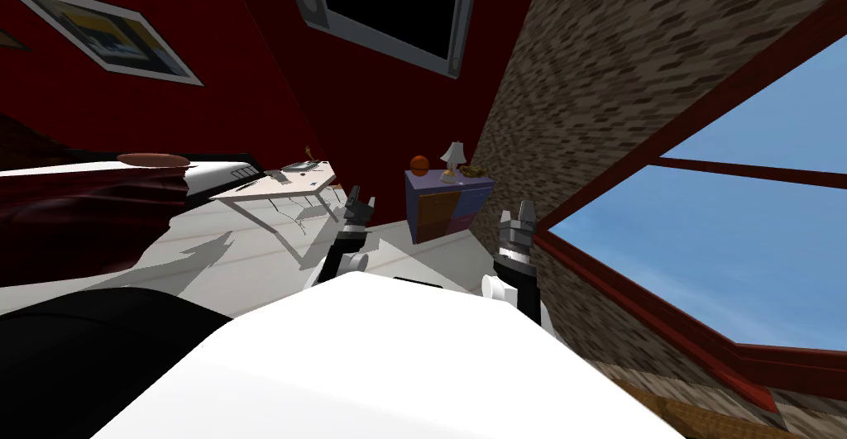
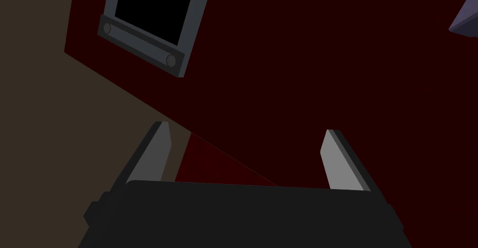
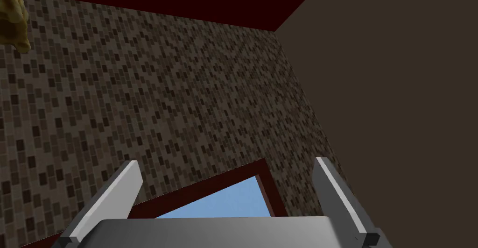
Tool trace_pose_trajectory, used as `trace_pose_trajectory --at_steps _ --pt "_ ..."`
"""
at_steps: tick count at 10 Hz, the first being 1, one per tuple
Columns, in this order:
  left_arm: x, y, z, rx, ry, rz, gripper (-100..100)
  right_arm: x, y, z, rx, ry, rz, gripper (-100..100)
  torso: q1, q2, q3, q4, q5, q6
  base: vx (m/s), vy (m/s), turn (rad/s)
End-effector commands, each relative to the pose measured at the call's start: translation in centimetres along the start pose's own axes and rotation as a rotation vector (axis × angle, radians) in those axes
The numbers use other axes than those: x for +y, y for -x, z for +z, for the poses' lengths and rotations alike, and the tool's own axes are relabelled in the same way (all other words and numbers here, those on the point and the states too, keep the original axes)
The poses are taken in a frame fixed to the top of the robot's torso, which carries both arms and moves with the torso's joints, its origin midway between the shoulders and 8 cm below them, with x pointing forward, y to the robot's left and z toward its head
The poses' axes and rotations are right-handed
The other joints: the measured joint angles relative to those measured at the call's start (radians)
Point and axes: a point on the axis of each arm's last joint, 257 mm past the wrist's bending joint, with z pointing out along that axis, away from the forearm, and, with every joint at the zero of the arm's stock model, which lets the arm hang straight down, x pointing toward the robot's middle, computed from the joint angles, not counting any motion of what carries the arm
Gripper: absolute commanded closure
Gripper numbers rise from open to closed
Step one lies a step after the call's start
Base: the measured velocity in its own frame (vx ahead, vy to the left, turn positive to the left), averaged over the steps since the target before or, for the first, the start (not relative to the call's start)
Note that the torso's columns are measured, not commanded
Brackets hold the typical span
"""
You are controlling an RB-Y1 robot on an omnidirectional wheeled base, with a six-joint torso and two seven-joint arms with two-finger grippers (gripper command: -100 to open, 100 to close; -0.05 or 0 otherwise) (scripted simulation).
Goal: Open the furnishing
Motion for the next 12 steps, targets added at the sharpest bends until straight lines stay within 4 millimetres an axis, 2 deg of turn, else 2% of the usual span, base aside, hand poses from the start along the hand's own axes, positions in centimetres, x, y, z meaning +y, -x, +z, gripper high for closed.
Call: trace_pose_trajectory --at_steps 1,9,10,12 --pt "0.0 0.0 0.0 0.000 0.000 0.000 0 0.0 0.0 0.0 0.000 0.000 0.000 0 0.000 0.040 -0.082 0.041 0.000 0.000 0.000 0.000 0.000" --pt "0.0 0.0 0.0 0.000 0.000 0.000 0 0.0 0.0 0.0 0.000 0.000 0.000 0 0.000 0.618 -1.234 0.617 0.000 0.000 0.000 0.000 0.000" --pt "0.0 0.0 0.0 0.000 0.000 0.000 0 -0.2 -1.0 0.0 0.055 0.002 -0.034 -100 0.000 0.691 -1.382 0.691 0.000 0.000 0.015 0.003 0.010" --pt "0.0 0.0 0.0 0.000 0.000 0.000 0 -0.4 -1.8 0.0 0.098 0.001 -0.065 -100 0.000 0.734 -1.471 0.734 0.000 0.000 0.022 0.004 0.009"
